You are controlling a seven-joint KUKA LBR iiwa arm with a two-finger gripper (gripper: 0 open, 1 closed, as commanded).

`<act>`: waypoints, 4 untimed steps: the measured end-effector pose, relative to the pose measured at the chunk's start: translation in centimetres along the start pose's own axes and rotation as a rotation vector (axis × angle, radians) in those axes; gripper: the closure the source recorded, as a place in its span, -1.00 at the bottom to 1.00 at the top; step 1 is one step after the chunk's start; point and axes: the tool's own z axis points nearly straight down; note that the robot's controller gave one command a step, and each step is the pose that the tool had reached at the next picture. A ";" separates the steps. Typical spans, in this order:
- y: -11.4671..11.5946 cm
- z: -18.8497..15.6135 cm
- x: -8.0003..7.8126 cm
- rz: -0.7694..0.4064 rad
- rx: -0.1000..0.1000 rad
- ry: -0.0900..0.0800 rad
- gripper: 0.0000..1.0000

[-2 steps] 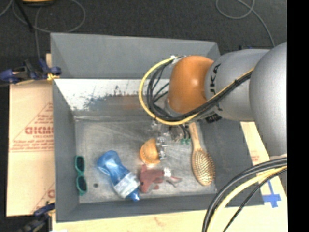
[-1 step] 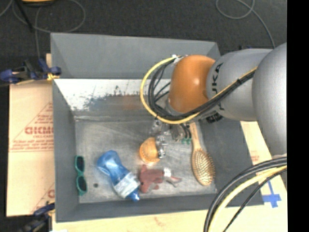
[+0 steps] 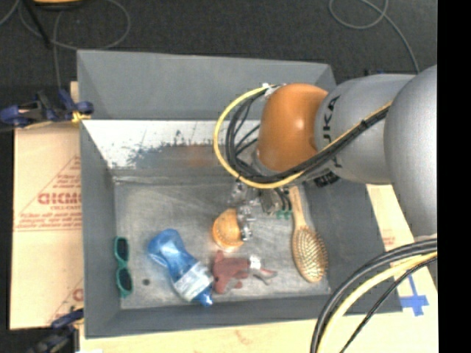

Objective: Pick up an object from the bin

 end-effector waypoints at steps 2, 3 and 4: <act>0.0 0.0 0.0 0.000 0.000 0.000 1.00; 0.0 0.0 -0.6 0.002 0.001 -0.039 -1.00; 0.0 0.0 -0.6 0.001 0.001 -0.038 -1.00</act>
Offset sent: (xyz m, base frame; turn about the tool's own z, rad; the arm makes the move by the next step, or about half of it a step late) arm 0.0000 -0.0002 0.1191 -0.0625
